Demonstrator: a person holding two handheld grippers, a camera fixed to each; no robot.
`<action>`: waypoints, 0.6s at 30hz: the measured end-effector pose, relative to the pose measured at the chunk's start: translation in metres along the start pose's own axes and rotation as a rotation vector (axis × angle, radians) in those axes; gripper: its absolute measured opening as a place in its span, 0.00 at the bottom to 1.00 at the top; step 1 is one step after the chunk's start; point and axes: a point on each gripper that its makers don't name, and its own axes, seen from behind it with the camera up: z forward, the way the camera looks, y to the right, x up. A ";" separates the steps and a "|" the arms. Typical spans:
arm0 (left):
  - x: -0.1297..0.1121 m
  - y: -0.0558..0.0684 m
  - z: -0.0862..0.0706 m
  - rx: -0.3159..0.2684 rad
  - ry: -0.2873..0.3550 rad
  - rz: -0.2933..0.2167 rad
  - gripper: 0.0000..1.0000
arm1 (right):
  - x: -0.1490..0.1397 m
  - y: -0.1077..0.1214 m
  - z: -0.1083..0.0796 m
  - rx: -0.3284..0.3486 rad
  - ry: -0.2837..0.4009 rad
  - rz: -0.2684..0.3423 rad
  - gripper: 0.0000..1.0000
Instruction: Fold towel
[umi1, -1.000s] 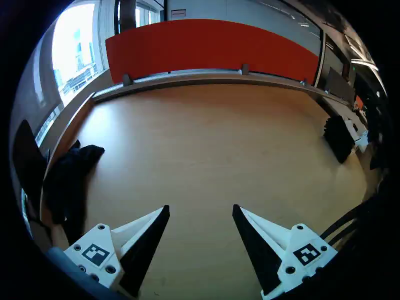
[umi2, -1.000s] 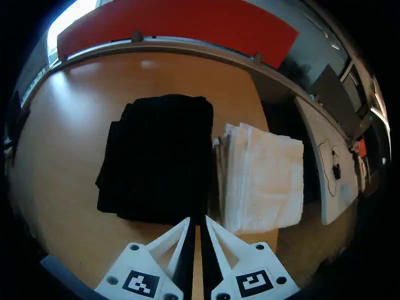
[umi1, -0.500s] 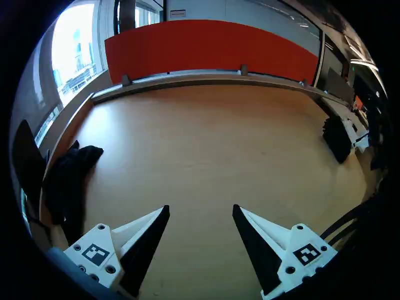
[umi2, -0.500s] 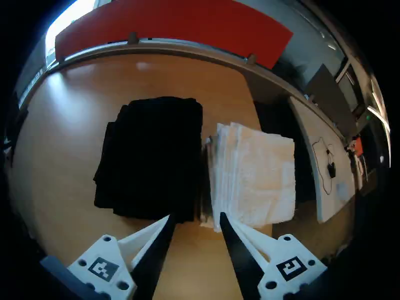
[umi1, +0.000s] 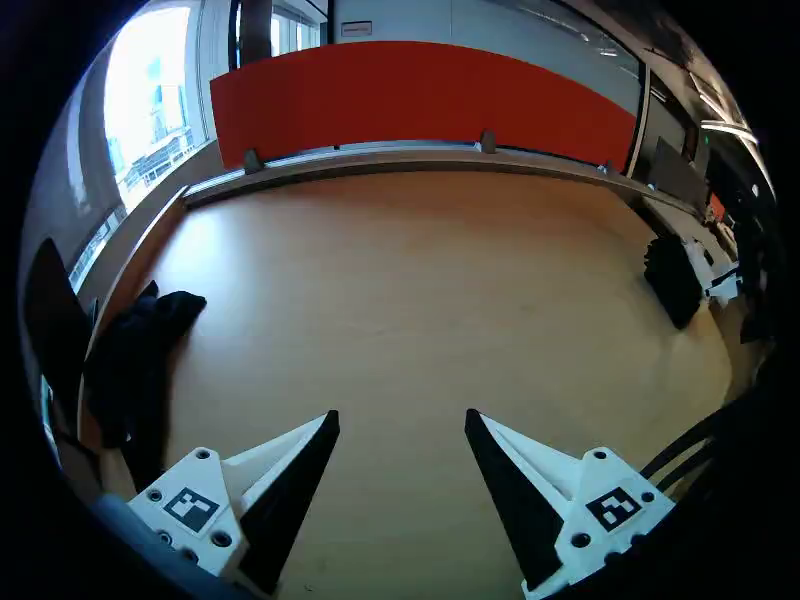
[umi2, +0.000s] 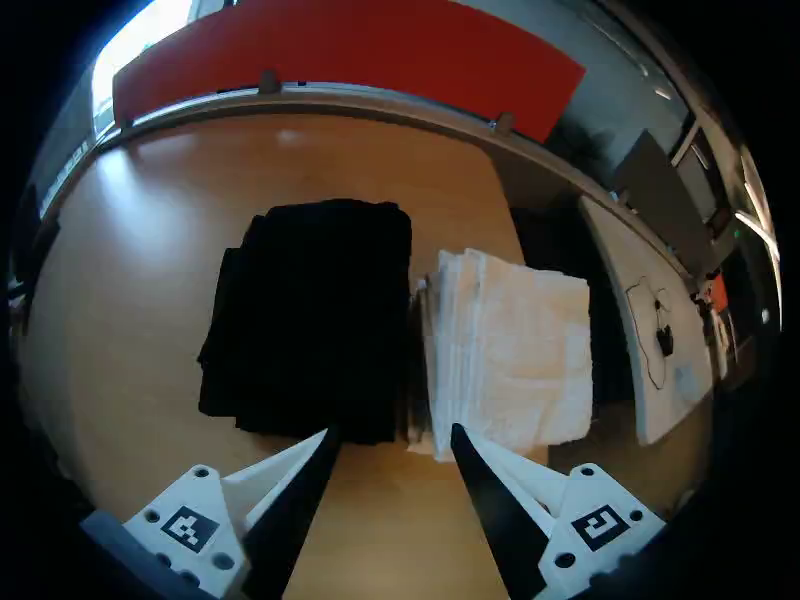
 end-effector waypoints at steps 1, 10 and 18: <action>0.000 0.000 0.000 -0.001 0.000 0.000 0.93 | 0.001 0.000 0.000 0.001 0.002 0.001 0.88; 0.002 0.003 0.000 -0.005 0.005 0.003 0.93 | 0.005 -0.004 -0.005 0.006 0.030 0.015 0.89; 0.005 0.003 0.000 -0.011 0.013 -0.004 0.94 | 0.017 -0.016 -0.014 0.035 0.085 0.052 0.89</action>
